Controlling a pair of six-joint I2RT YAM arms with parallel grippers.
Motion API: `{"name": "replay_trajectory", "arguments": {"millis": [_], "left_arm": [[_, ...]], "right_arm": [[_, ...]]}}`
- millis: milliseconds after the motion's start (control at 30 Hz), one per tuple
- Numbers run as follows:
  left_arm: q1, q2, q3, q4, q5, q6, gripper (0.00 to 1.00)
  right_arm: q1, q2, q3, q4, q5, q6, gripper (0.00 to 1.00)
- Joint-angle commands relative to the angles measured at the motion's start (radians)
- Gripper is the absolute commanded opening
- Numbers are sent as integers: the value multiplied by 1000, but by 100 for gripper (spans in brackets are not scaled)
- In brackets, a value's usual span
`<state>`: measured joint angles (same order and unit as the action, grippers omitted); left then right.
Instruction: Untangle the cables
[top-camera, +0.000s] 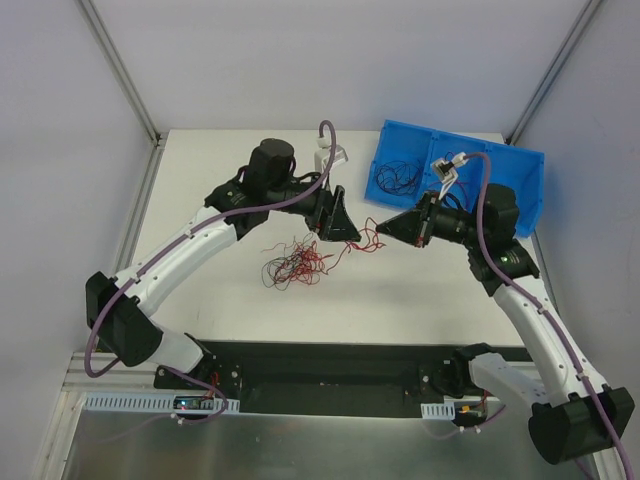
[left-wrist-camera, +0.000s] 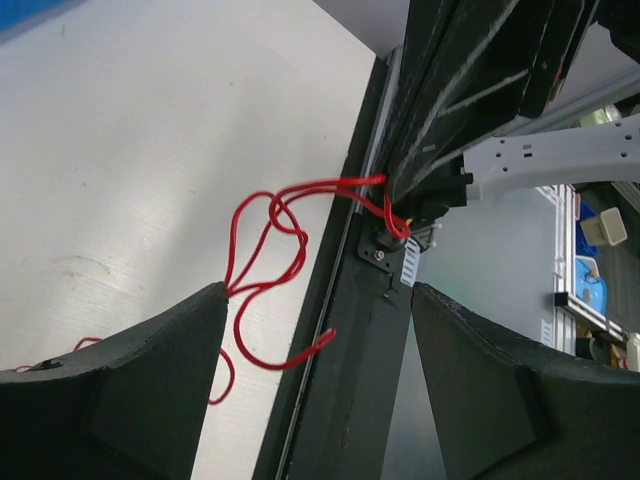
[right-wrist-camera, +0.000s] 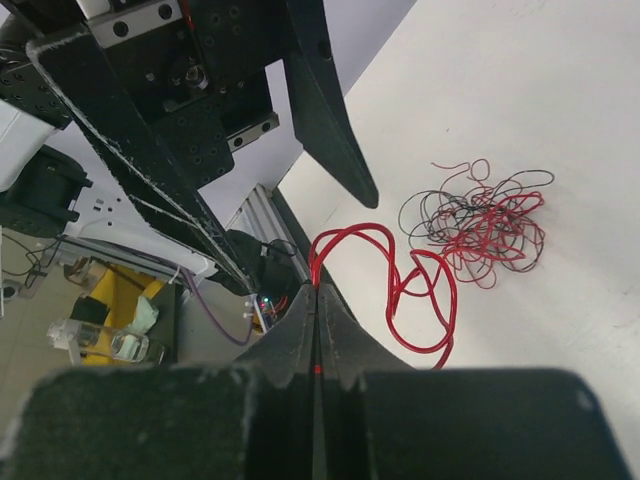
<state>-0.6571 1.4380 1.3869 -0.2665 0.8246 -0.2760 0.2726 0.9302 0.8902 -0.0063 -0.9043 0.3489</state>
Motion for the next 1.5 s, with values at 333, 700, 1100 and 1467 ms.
{"name": "replay_trajectory", "arguments": {"millis": [333, 700, 1100, 1467], "left_arm": [[-13, -1, -63, 234, 148, -15, 54], [-13, -59, -153, 297, 147, 0, 0], [-12, -122, -170, 294, 91, -54, 0], [-6, -116, -140, 277, 174, -138, 0]], "right_arm": [[117, 65, 46, 132, -22, 51, 0], [157, 75, 50, 106, 56, 13, 0], [264, 18, -37, 114, 249, -143, 61], [457, -80, -94, 84, 845, -307, 39]]}}
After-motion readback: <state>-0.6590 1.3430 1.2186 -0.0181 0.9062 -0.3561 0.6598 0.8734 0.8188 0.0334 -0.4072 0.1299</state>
